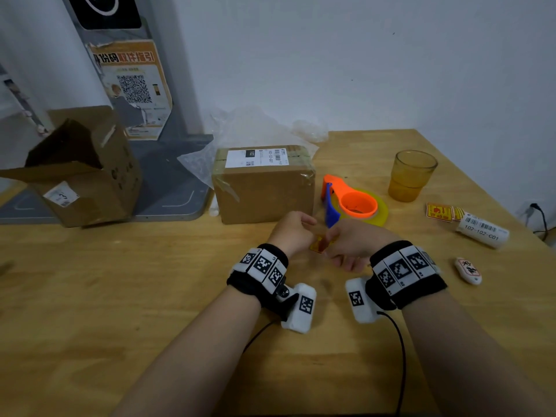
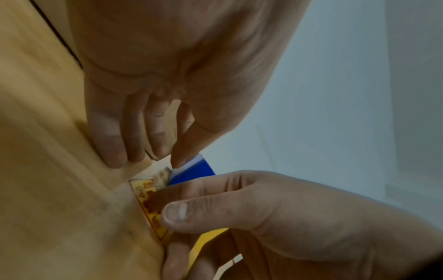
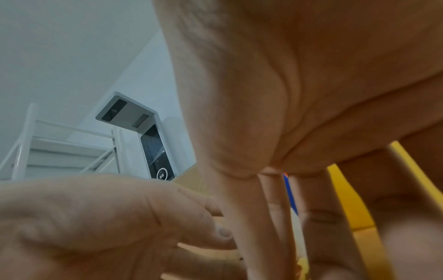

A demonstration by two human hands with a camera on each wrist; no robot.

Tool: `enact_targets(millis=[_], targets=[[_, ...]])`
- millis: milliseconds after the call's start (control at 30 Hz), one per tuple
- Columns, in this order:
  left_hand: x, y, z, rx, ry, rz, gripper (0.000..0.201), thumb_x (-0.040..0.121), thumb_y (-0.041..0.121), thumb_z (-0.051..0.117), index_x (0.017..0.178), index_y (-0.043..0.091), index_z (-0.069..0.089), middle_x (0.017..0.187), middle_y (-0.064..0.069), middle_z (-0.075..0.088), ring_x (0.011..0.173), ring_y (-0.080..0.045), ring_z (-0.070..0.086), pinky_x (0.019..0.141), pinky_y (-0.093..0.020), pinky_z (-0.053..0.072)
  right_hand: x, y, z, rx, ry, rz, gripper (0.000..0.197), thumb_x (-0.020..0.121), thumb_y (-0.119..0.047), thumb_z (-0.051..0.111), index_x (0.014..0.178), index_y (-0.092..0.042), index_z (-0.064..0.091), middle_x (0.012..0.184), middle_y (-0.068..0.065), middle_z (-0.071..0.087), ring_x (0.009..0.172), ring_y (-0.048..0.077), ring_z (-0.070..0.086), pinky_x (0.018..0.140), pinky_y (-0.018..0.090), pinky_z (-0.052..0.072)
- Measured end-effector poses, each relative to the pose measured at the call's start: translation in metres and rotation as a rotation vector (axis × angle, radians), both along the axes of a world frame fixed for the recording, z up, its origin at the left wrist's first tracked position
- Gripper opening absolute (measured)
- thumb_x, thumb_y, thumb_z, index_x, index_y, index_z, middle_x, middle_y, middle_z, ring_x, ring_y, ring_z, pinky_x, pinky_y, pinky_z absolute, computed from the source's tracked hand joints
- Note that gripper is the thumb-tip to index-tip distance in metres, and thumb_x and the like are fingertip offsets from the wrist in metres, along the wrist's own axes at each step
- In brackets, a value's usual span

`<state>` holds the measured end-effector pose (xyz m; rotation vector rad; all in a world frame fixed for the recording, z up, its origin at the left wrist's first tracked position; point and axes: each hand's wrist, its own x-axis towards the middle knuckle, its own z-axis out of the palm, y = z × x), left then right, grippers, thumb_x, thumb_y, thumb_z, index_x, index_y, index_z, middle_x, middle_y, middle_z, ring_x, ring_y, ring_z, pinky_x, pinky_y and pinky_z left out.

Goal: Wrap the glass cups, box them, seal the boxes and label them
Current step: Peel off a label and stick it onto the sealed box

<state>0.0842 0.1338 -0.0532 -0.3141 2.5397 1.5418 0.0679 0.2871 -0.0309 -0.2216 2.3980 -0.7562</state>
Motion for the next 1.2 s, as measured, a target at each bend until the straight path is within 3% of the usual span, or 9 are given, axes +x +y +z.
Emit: enact_targets(millis=[67,233,300,400,567,800,967,1133,1200], targets=[[-0.002,0.001,0.001,0.068,-0.004,0.038,0.031,0.090,-0.004,0.059,0.109,0.020,0.065,0.104,-0.002,0.061,0.096,-0.024,0.066,0.080,-0.041,0.062,-0.001,0.001,-0.001,-0.011,-0.009,-0.006,0.012,0.095,-0.017,0.067,0.102,-0.008,0.073,0.068,0.007,0.066,0.063,0.029,0.059,0.063,0.037,0.052],[0.003,0.006,0.005,0.277,-0.117,0.052,0.039,0.093,-0.012,0.058,0.125,0.010,0.059,0.087,-0.010,0.065,0.066,-0.017,0.067,0.054,-0.029,0.060,-0.002,0.002,-0.001,-0.034,-0.031,-0.042,0.013,0.096,-0.016,0.064,0.087,-0.011,0.072,0.073,0.010,0.065,0.068,0.029,0.055,0.062,0.035,0.049],[0.001,0.007,0.003,0.193,-0.060,0.033,0.034,0.093,-0.009,0.057,0.118,0.013,0.064,0.101,-0.009,0.068,0.078,-0.018,0.069,0.055,-0.027,0.056,-0.003,0.003,-0.001,-0.018,-0.009,-0.015,0.014,0.095,-0.018,0.066,0.087,-0.009,0.074,0.077,0.012,0.071,0.068,0.031,0.064,0.066,0.040,0.058],[0.000,0.004,0.002,0.044,0.033,0.039,0.033,0.092,-0.002,0.050,0.099,0.025,0.068,0.116,-0.004,0.070,0.108,-0.023,0.065,0.082,-0.036,0.055,-0.006,0.005,-0.001,0.003,0.072,0.020,0.013,0.093,-0.018,0.069,0.095,-0.007,0.076,0.082,0.013,0.077,0.072,0.032,0.075,0.074,0.047,0.064],[0.003,-0.008,-0.001,0.075,-0.003,0.098,0.031,0.094,0.005,0.047,0.092,0.029,0.068,0.113,-0.007,0.072,0.101,-0.026,0.070,0.065,-0.031,0.052,-0.008,0.000,-0.002,0.064,0.113,0.039,0.043,0.090,-0.017,0.075,0.127,0.001,0.060,0.075,0.016,0.075,0.059,0.030,0.069,0.063,0.043,0.062],[0.008,-0.013,-0.005,0.113,-0.011,0.051,0.023,0.095,-0.001,0.057,0.107,0.015,0.069,0.101,-0.001,0.069,0.080,-0.010,0.059,0.057,-0.022,0.045,-0.006,-0.018,0.006,0.225,0.200,0.075,0.030,0.088,-0.019,0.078,0.067,-0.004,0.063,0.041,0.000,0.060,0.040,0.019,0.062,0.053,0.031,0.056],[0.011,-0.018,-0.004,0.139,-0.012,0.047,0.018,0.097,0.004,0.059,0.108,0.016,0.068,0.103,-0.003,0.069,0.089,-0.013,0.061,0.059,-0.022,0.046,-0.004,-0.018,0.009,0.216,0.194,0.054,0.026,0.084,-0.018,0.076,0.067,-0.002,0.065,0.040,0.002,0.059,0.036,0.018,0.060,0.045,0.029,0.055],[0.013,-0.019,0.001,0.190,-0.023,0.025,0.010,0.101,0.019,0.060,0.095,0.022,0.067,0.100,-0.002,0.073,0.091,-0.016,0.066,0.060,-0.026,0.044,-0.011,-0.013,0.010,0.080,0.177,-0.039,0.027,0.084,-0.021,0.072,0.073,0.004,0.070,0.051,0.010,0.063,0.051,0.027,0.068,0.060,0.054,0.064],[0.013,-0.018,0.003,0.212,0.001,0.018,0.009,0.102,0.021,0.061,0.096,0.025,0.067,0.099,-0.002,0.073,0.085,-0.015,0.067,0.059,-0.026,0.045,-0.012,-0.012,0.011,0.011,0.141,-0.050,0.031,0.083,-0.023,0.075,0.079,0.007,0.071,0.055,0.013,0.063,0.052,0.027,0.067,0.060,0.054,0.064]])
